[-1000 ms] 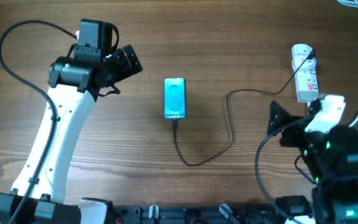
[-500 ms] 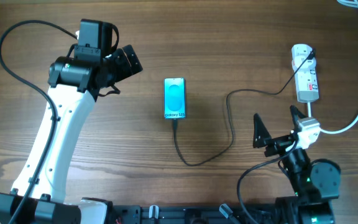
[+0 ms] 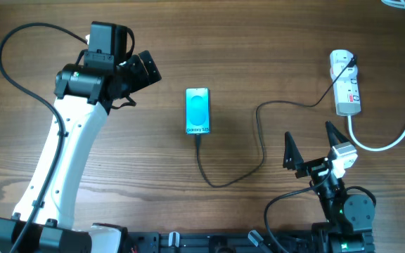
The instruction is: Plug charger to phone and switch on socket
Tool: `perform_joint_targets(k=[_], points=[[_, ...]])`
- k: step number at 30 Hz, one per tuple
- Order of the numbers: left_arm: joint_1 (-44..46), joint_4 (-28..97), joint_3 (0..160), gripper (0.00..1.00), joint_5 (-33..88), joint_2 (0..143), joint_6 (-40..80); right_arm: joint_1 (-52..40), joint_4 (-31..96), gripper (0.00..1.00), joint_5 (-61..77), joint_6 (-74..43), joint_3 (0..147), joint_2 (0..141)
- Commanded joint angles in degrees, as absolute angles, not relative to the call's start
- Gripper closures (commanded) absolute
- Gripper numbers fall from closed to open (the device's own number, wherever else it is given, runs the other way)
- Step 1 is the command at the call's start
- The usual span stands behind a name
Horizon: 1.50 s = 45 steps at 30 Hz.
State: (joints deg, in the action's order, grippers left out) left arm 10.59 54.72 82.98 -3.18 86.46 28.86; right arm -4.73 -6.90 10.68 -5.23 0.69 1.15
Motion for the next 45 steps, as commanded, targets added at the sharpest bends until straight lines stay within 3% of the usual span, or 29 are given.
perform_joint_targets(k=[1, 7, 18, 45], points=[[10.7, 54.7, 83.0, 0.0, -4.0, 86.8, 29.4, -4.4, -7.0, 0.0, 9.7, -4.4, 0.3, 0.2], [10.7, 54.7, 83.0, 0.0, -4.0, 86.8, 29.4, -1.8, -0.3, 0.0, 8.7, -4.5, 0.3, 0.2], [10.7, 54.7, 83.0, 0.0, -4.0, 86.8, 29.4, -1.6, 0.0, 0.0, 6.6, 1.5, 0.3, 0.2], [10.7, 54.7, 83.0, 0.0, -4.0, 86.8, 29.4, -1.6, 0.1, 0.0, 4.1, 1.5, 0.4, 0.2]])
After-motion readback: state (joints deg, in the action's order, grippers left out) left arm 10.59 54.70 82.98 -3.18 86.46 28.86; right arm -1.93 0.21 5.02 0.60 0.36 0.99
